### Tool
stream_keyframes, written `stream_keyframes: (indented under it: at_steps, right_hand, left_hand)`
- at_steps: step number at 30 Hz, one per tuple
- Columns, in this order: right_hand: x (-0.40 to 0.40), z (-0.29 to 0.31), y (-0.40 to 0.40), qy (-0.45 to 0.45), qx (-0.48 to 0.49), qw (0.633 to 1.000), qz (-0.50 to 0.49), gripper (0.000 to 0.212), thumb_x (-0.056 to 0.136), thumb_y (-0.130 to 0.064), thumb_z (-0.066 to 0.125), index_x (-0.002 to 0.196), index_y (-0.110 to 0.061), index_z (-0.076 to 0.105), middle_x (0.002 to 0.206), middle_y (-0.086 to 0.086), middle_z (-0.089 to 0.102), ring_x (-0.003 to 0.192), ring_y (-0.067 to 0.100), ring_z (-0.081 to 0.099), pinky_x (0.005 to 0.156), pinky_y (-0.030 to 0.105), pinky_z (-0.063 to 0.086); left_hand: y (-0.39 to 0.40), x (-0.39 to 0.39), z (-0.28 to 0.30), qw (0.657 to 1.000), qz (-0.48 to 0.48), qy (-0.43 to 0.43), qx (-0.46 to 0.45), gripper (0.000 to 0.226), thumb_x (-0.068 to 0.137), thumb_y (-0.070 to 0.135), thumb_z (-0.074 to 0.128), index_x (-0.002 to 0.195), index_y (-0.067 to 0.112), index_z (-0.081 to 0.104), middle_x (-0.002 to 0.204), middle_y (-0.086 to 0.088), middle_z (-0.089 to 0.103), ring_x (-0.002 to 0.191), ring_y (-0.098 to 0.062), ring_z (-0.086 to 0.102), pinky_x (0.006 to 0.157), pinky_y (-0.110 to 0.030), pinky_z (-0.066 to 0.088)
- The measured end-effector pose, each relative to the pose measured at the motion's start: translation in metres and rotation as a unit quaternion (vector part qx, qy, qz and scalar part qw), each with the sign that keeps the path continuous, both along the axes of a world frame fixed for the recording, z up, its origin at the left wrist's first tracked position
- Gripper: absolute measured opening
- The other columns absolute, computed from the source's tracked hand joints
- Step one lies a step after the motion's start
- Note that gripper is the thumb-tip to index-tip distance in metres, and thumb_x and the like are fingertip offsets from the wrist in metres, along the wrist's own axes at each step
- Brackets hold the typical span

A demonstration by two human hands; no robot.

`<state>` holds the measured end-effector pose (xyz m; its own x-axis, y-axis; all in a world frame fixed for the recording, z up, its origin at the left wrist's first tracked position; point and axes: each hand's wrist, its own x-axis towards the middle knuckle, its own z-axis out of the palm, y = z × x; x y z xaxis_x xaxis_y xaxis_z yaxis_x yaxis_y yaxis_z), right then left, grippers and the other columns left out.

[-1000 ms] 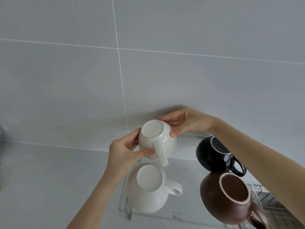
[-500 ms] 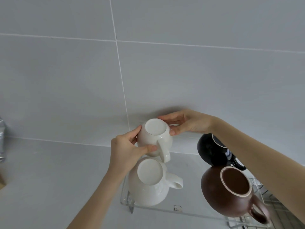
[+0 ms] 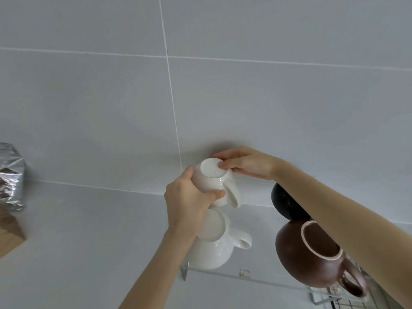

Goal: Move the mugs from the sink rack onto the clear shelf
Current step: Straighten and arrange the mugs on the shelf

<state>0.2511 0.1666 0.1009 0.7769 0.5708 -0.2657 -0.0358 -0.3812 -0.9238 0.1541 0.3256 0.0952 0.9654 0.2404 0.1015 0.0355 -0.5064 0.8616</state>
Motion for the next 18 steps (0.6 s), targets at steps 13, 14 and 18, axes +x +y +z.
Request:
stream_keyframes:
  at_steps: [13,14,18]
  right_hand:
    - [0.011,-0.008,0.016,0.022,-0.021,1.000,0.004,0.035,0.086,0.001,0.051,0.120,-0.006,0.058,0.118,0.004,0.061,0.115,0.018,0.055,0.101,0.026,0.041]
    - [0.011,-0.010,0.015,0.025,-0.018,1.000,0.004,0.035,0.086,0.001,0.051,0.121,-0.005,0.057,0.118,0.005,0.061,0.116,0.019,0.055,0.101,0.027,0.040]
    - [0.011,-0.012,0.014,0.022,-0.019,1.000,0.008,0.035,0.088,0.001,0.049,0.122,-0.005,0.056,0.118,0.005,0.061,0.113,0.017,0.055,0.100,0.026,0.043]
  left_hand:
    - [-0.013,0.010,-0.008,0.981,-0.016,0.098,0.168,0.053,0.056,0.043,0.079,0.095,0.011,0.060,0.094,-0.009,0.068,0.089,-0.030,0.061,0.064,-0.029,0.039]
    - [-0.014,0.012,-0.007,0.978,-0.019,0.100,0.182,0.051,0.057,0.043,0.079,0.092,0.011,0.061,0.093,-0.009,0.068,0.089,-0.030,0.061,0.063,-0.029,0.038]
    - [-0.017,0.015,-0.004,0.968,-0.024,0.110,0.224,0.047,0.058,0.043,0.078,0.086,0.010,0.058,0.093,-0.011,0.068,0.088,-0.031,0.060,0.063,-0.030,0.037]
